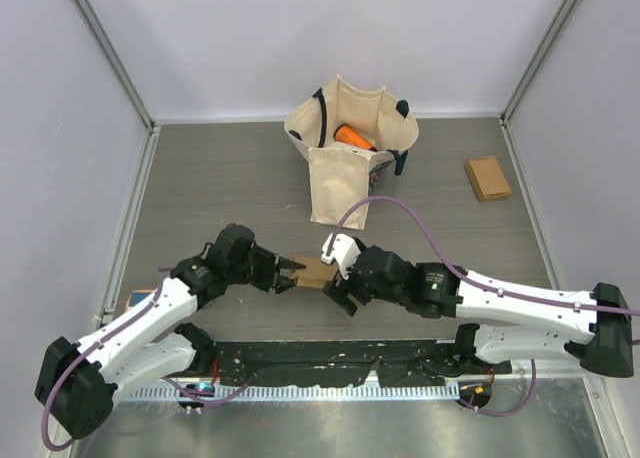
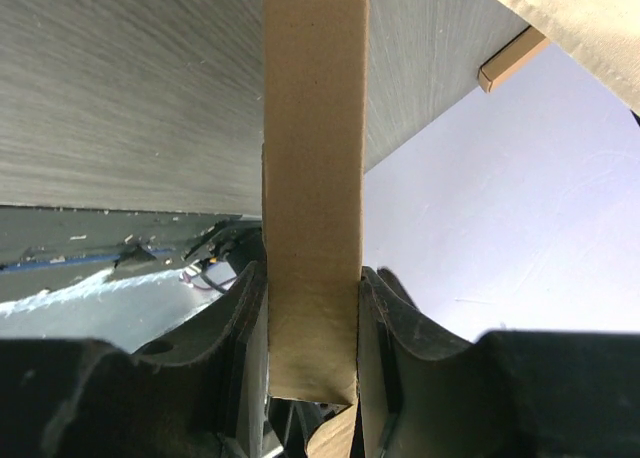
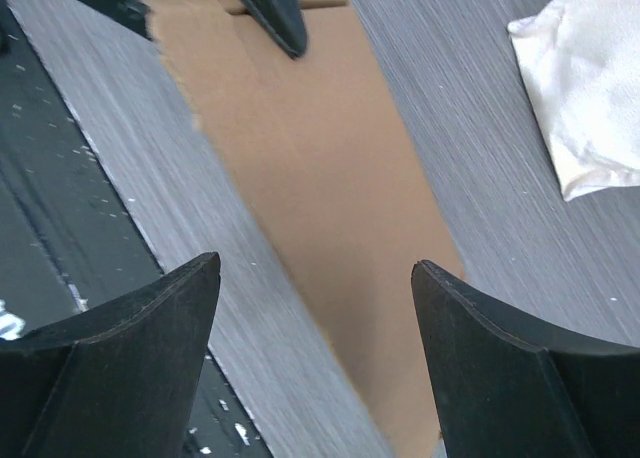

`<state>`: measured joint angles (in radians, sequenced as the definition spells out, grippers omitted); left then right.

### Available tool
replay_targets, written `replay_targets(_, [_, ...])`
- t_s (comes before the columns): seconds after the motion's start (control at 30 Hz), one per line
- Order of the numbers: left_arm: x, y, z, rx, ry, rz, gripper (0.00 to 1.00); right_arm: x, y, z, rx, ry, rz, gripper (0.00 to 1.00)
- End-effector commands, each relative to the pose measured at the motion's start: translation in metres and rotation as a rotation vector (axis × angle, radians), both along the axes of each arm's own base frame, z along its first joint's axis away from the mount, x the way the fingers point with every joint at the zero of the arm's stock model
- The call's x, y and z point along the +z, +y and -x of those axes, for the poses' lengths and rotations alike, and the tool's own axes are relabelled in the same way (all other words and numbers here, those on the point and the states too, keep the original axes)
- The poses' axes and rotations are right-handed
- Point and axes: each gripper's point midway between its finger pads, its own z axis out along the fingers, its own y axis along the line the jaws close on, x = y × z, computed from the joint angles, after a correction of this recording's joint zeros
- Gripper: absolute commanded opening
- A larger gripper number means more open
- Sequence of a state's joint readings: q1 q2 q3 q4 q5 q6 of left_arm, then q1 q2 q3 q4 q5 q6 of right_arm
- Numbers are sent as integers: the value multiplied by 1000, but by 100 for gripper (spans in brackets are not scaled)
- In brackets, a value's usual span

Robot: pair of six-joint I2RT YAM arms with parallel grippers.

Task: Fold the paper box

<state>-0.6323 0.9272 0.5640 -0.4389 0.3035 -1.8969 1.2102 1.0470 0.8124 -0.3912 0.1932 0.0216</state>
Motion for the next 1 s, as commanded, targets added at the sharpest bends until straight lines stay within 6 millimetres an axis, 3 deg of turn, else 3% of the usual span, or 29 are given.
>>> replay_targets(0.0, [6, 0, 13, 15, 83, 69, 13, 7, 2, -16, 1, -104, 60, 83])
replay_targets(0.17, [9, 7, 14, 53, 110, 78, 13, 7, 9, -25, 26, -172, 112, 81])
replay_targets(0.27, [16, 8, 9, 84, 96, 97, 13, -5, 6, -33, -3, -221, 183, 75])
replay_targets(0.43, [20, 9, 2, 126, 85, 136, 19, 0, 6, -36, -39, -283, 163, 60])
replay_targets(0.53, [30, 5, -5, 114, 45, 141, 32, -2, 6, -34, -24, -290, 163, 46])
replay_targets(0.57, [32, 3, -7, 93, 16, 136, 44, -3, 5, -35, -28, -291, 167, 41])
replay_targets(0.63, [42, 0, -16, 65, -58, 122, 54, -4, 4, -33, -21, -285, 176, 38])
replay_targets(0.73, [46, 9, -23, -39, -232, -4, 64, -6, -2, -30, -22, -257, 214, 35])
replay_targets(0.77, [56, 18, -35, -23, -312, -64, 67, -7, -4, -29, -22, -246, 223, 33])
replay_targets(0.83, [53, 44, -40, -64, -438, -258, 75, -10, -7, -24, -8, -215, 248, 32])
replay_targets(0.87, [63, 56, -52, -46, -529, -351, 77, -12, -10, -23, -9, -206, 265, 31])
replay_targets(0.97, [74, 77, -62, -199, -796, -589, 73, -15, -15, -20, 11, -155, 281, 30])
